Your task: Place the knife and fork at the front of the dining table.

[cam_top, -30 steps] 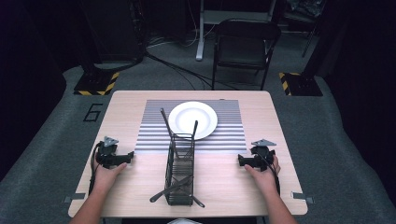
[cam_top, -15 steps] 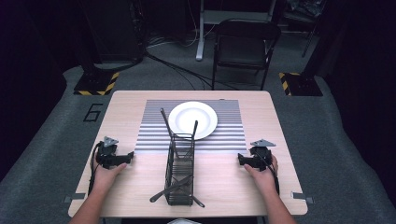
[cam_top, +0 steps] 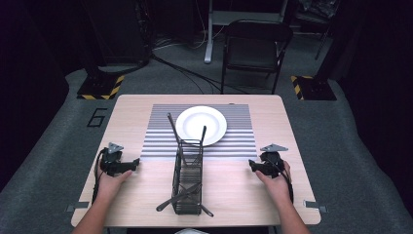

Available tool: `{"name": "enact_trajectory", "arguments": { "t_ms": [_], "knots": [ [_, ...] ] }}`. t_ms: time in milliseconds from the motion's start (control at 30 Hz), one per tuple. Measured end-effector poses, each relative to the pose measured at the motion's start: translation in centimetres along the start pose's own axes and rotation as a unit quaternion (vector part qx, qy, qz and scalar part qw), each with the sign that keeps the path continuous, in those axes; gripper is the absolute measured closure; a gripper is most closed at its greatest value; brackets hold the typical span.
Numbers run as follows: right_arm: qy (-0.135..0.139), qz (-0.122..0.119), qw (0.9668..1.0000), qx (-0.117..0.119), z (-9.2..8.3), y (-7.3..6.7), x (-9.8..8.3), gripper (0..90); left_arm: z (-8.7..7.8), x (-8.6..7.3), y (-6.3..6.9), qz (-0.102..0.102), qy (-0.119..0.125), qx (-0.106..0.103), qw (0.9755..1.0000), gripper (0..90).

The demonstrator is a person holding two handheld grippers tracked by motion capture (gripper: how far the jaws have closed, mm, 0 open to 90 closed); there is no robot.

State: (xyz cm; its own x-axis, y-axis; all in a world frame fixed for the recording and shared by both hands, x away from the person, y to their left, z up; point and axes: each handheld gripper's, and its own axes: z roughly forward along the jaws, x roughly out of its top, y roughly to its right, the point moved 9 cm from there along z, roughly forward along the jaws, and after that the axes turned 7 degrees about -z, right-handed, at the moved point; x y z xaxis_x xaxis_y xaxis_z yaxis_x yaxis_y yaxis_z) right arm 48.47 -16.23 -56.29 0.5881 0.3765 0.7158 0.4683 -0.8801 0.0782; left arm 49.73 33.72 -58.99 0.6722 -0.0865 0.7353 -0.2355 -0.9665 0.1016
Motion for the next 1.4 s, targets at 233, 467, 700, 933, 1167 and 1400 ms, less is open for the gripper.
{"name": "enact_trajectory", "arguments": {
  "t_ms": [233,467,700,933,1167,1400],
  "knots": [
    [0.003,-0.036,0.9992,0.015,-0.8,-1.5,1.1,40.7,0.0,0.0,0.0,0.000,0.000,0.000,1.0000,10.5],
    [0.011,-0.068,0.9968,0.042,-1.9,-4.0,3.1,43.4,0.0,0.0,0.0,0.000,0.000,0.000,1.0000,10.5],
    [0.020,-0.084,0.9919,0.094,-2.9,-6.3,5.2,47.7,0.0,0.0,0.0,0.000,0.000,0.000,1.0000,10.5],
    [0.032,-0.092,0.9890,0.112,-3.8,-7.3,7.5,48.9,0.0,0.0,0.0,0.000,0.000,0.000,1.0000,10.5],
    [0.034,-0.094,0.9870,0.125,-4.3,-8.1,9.1,50.4,0.0,0.0,0.0,0.000,0.001,0.000,1.0000,10.5],
    [0.042,-0.106,0.9841,0.137,-4.7,-9.2,11.1,51.2,0.1,0.0,0.0,-0.001,0.003,0.001,1.0000,10.6]
  ]
}}
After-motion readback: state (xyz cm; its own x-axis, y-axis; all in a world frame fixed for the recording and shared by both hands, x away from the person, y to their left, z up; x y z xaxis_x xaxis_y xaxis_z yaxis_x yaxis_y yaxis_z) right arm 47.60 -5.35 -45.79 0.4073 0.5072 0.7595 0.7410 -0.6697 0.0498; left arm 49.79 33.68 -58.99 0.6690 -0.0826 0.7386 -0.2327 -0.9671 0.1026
